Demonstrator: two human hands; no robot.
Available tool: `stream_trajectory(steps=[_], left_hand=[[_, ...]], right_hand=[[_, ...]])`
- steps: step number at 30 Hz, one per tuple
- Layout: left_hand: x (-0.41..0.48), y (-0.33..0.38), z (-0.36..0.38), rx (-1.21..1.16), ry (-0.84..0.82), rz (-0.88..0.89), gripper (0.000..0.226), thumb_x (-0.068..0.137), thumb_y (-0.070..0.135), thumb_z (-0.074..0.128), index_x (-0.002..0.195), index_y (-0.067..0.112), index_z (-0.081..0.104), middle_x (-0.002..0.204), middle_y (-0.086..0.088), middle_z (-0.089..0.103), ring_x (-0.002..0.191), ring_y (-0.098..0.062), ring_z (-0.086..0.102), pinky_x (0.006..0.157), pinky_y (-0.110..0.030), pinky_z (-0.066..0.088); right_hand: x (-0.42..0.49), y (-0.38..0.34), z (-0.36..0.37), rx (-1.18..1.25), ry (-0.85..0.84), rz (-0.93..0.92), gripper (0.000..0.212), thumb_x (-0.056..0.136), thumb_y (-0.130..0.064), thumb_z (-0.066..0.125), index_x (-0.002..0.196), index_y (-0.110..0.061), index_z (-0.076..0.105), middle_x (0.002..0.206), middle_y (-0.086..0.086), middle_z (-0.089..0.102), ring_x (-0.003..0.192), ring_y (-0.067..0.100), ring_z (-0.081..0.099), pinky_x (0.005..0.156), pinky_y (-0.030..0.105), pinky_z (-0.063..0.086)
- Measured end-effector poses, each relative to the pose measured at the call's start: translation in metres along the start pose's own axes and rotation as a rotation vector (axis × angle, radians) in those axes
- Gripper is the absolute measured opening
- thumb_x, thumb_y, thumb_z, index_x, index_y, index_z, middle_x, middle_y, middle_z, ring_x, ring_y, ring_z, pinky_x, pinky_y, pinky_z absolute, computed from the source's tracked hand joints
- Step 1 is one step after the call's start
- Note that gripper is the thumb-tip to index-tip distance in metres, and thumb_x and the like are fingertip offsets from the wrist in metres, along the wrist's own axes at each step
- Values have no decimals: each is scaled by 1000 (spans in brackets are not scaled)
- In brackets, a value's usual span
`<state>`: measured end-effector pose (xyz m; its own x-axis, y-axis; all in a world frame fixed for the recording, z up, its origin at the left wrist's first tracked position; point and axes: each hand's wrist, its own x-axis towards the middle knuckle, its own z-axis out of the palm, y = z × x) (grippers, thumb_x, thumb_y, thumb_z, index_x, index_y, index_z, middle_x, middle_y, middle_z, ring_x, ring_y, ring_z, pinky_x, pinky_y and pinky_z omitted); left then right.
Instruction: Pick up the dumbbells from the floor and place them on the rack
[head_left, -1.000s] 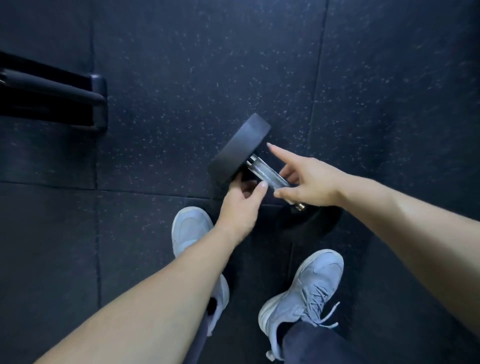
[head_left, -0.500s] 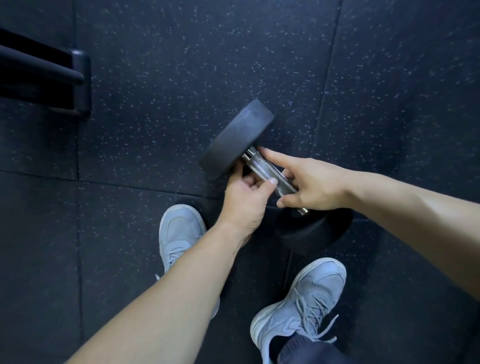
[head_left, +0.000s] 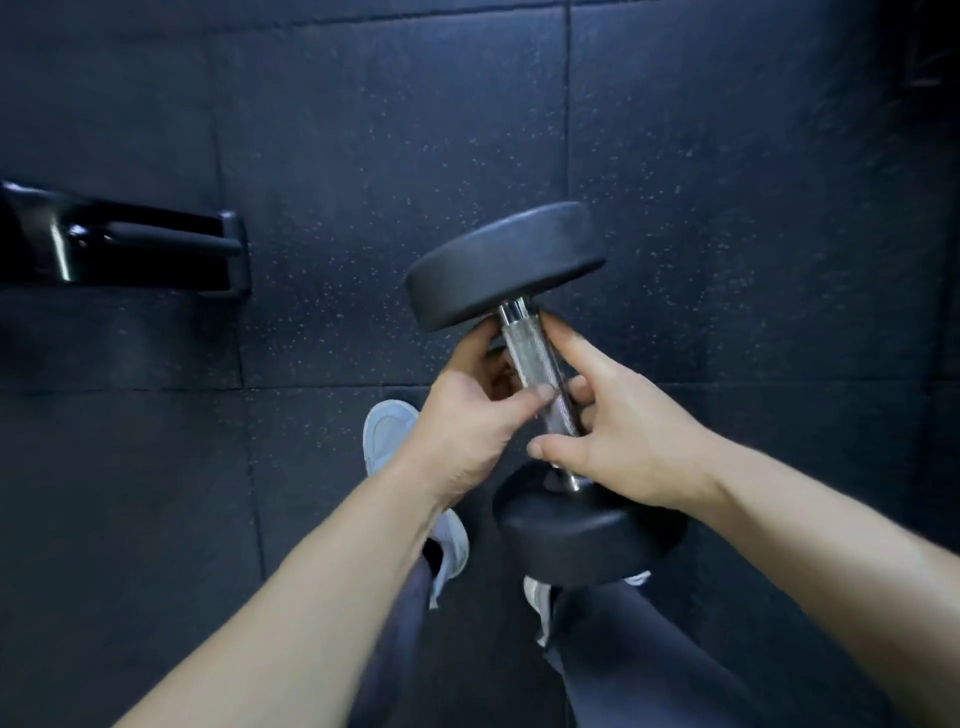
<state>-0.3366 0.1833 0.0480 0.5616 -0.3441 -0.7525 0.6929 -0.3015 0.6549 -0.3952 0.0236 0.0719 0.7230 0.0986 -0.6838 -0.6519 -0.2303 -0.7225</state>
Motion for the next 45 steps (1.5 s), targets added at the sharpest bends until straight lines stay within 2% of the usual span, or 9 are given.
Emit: stream_trajectory(steps=[4, 10, 14, 20, 23, 26, 31, 40, 45], left_hand=[[-96, 79, 29, 154, -152, 34, 62, 80, 2, 73, 138, 15, 54, 121, -22, 72, 113, -33, 72, 101, -46, 58], [-237, 186, 89, 370, -365, 48, 60, 80, 4, 70, 137, 18, 57, 116, -28, 69, 105, -43, 73, 96, -63, 57], [-310, 230, 126, 567, -474, 89, 75, 78, 15, 76, 148, 20, 50, 118, -16, 72, 108, -32, 75, 99, -56, 58], [-403, 242, 191, 773, -772, 168, 66, 74, 22, 76, 137, 22, 57, 115, -17, 74, 104, -36, 75, 93, -59, 59], [-452, 223, 224, 869, -927, 156, 68, 74, 23, 78, 139, 29, 55, 111, -18, 74, 103, -37, 76, 93, -60, 59], [-507, 192, 257, 938, -1096, 136, 63, 75, 21, 80, 132, 40, 59, 108, -24, 72, 101, -42, 76, 92, -63, 59], [-608, 116, 312, 1145, -1299, 173, 80, 74, 26, 86, 146, 22, 52, 106, -7, 78, 101, -26, 77, 95, -51, 61], [-796, -66, 389, 1299, -1532, 204, 53, 85, 1, 77, 131, 22, 62, 98, -7, 80, 97, -31, 77, 92, -49, 62], [-885, -159, 430, 1309, -1620, 214, 48, 83, 0, 75, 124, 23, 65, 100, -3, 80, 94, -22, 77, 90, -41, 63]], right_hand=[[-113, -62, -10, 119, 90, -14, 108, 76, -23, 80, 130, -88, 13, 89, -18, 75, 80, 13, 76, 87, 47, 61], [-288, -152, -22, 400, 262, -57, 101, 85, 8, 72, 144, -59, 25, 81, -32, 72, 69, -5, 70, 66, 11, 51], [-385, -184, -12, 561, 448, -73, 106, 84, 10, 71, 135, -72, 28, 93, 1, 79, 74, 11, 73, 68, 24, 59], [-503, -186, 31, 776, 792, -96, 104, 83, 8, 75, 137, -71, 34, 104, 1, 79, 87, 15, 76, 77, 32, 60], [-563, -177, 66, 854, 1002, -58, 103, 83, 5, 77, 132, -75, 37, 104, -7, 80, 85, 8, 77, 79, 27, 58], [-625, -163, 106, 921, 1155, 4, 98, 83, -5, 79, 146, -64, 32, 109, -12, 80, 94, 10, 77, 92, 37, 60], [-731, -126, 179, 1063, 1394, 41, 95, 85, 3, 77, 152, -48, 33, 99, -16, 80, 86, 4, 76, 77, 16, 55], [-920, -10, 314, 1178, 1568, 91, 87, 85, -4, 77, 138, -63, 42, 90, 4, 79, 84, 33, 76, 80, 43, 62], [-1016, 52, 370, 1203, 1629, 196, 92, 86, -5, 78, 144, -62, 34, 89, -6, 80, 81, 19, 78, 80, 37, 63]])
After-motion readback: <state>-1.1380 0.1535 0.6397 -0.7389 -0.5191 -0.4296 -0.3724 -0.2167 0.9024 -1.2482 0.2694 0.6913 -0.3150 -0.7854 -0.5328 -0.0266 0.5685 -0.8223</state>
